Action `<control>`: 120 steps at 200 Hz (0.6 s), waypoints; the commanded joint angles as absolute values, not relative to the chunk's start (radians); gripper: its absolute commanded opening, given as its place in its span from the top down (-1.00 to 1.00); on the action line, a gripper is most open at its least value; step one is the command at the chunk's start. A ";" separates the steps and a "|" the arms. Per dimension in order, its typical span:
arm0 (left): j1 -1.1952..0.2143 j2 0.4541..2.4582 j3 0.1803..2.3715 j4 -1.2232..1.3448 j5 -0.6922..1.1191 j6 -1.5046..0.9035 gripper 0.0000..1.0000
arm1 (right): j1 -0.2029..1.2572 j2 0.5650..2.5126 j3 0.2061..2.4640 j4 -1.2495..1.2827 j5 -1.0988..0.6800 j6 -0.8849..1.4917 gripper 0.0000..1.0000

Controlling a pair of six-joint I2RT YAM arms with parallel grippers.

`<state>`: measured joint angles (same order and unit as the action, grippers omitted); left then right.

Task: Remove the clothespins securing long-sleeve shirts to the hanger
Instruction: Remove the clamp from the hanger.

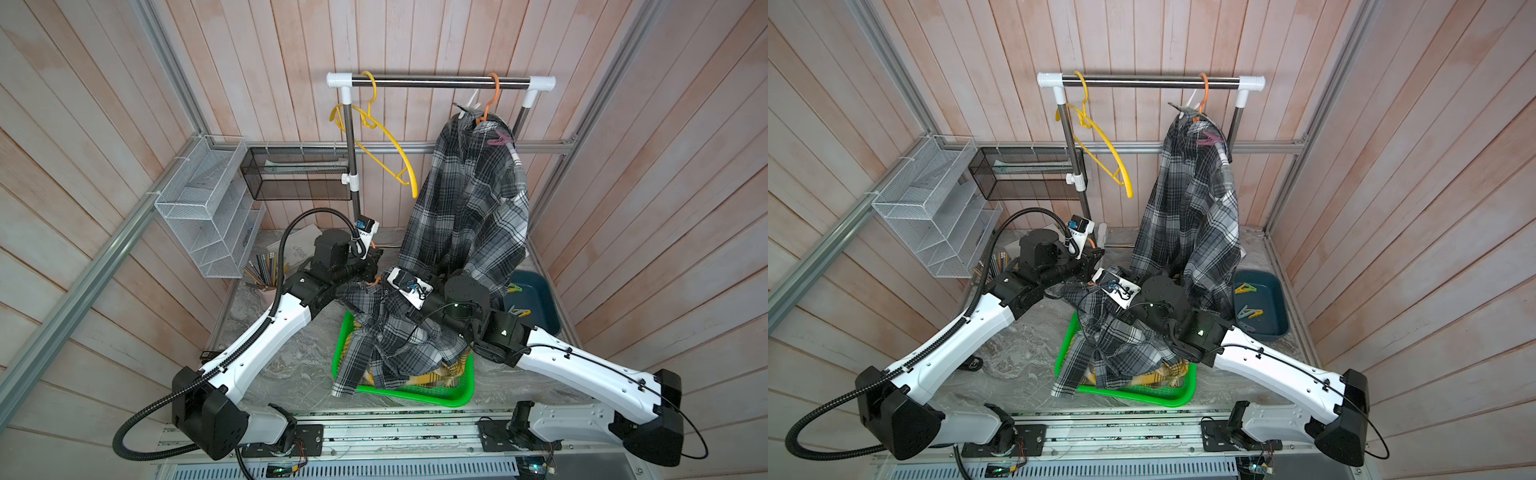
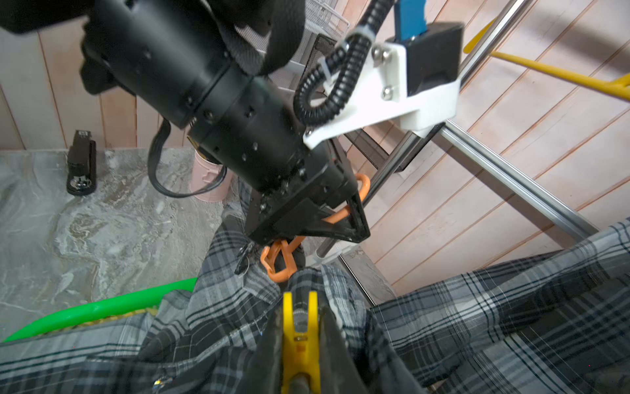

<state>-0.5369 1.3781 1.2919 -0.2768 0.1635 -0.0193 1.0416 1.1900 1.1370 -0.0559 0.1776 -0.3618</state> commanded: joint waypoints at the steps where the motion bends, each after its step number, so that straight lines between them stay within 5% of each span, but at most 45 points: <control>1: -0.536 1.390 1.283 -0.290 0.183 -0.007 1.00 | 1.021 1.145 1.178 -0.036 0.110 -0.268 1.00; 120: -0.537 1.378 1.283 -0.279 0.183 -0.016 1.00 | 0.875 1.020 1.121 -0.294 0.176 0.006 1.00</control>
<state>-0.5369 1.3804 1.2907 -0.2993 0.1635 -0.0154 0.9081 1.0561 1.1439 -0.1577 0.1249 -0.1226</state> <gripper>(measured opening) 0.104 0.171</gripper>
